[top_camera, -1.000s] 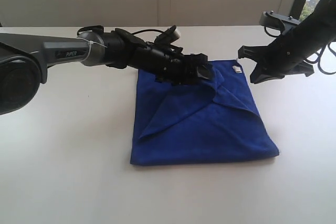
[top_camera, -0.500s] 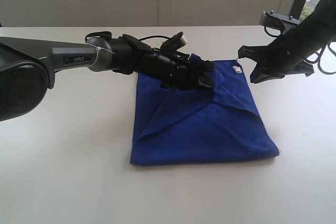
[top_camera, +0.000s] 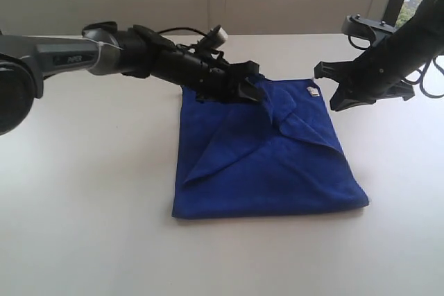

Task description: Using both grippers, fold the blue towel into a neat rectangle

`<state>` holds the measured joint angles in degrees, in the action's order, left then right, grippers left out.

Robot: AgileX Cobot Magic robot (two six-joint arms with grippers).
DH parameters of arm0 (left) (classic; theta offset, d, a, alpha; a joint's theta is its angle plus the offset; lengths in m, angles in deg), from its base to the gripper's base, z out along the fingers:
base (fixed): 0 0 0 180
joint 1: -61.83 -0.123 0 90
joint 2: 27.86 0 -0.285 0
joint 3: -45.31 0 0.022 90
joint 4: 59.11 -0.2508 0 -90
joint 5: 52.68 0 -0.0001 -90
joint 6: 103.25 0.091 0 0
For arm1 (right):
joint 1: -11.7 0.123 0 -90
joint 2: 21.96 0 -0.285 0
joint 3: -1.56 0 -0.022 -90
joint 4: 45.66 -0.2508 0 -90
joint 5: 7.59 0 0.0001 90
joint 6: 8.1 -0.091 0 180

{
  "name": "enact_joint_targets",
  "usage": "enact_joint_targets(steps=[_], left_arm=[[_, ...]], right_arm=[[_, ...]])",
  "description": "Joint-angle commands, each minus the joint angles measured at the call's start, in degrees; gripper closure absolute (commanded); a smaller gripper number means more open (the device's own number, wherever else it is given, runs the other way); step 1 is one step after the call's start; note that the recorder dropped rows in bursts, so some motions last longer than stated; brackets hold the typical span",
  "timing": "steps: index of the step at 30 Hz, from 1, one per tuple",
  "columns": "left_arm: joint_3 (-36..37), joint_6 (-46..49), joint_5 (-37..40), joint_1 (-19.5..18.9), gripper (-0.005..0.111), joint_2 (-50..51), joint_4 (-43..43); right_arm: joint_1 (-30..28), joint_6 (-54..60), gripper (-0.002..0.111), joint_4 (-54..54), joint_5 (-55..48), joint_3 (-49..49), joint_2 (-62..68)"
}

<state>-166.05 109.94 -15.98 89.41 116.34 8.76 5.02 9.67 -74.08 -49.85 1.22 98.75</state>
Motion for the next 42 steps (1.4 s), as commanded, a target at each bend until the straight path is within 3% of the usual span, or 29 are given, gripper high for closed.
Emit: enact_joint_targets(steps=[1, 7, 12, 15, 18, 20, 33, 38, 42], left_arm=[[-0.17, -1.61, 5.19, -1.84, 0.107, -4.59, -8.74], [-0.17, -7.83, 7.9, -3.32, 0.107, -6.0, -24.4], [-0.17, -11.43, 9.24, -3.53, 0.107, -4.15, -32.84], [-0.17, -14.31, 9.45, -3.53, 0.107, -3.14, -37.65], [-0.07, -15.62, 9.3, -3.53, 0.107, -2.87, -40.37], [-0.07, -15.62, 8.86, -3.53, 0.107, -2.87, -40.26], [-0.07, -15.7, 8.73, -3.53, 0.107, -2.87, -40.13], [-0.07, -15.7, 8.1, -3.53, 0.107, -2.87, -39.69], [-0.07, -15.7, 8.1, -3.53, 0.107, -2.87, -39.69]], right_arm=[[0.99, 2.14, 0.108, -0.67, -1.24, 0.29, -0.38], [3.71, 1.99, 0.108, -4.65, -1.04, -1.24, -0.51], [6.01, 1.54, 0.107, -4.8, 7.27, -2.33, -0.12], [6.31, -0.18, 0.097, -4.99, 11.38, -2.33, 1.08], [6.31, -3.2, 0.076, -5.93, 14.04, -2.33, 3.27], [6.87, -1.89, 0.071, -10.43, 15.6, -2.33, 4.82], [8.05, 1.71, 0.071, -19.41, 19.7, -2.45, 10.84], [9.63, 13.28, 0.084, -25.33, 13.43, -4.08, 10.15], [11.21, 22.5, 0.085, -30.85, 7.65, -5.34, 9.0]])
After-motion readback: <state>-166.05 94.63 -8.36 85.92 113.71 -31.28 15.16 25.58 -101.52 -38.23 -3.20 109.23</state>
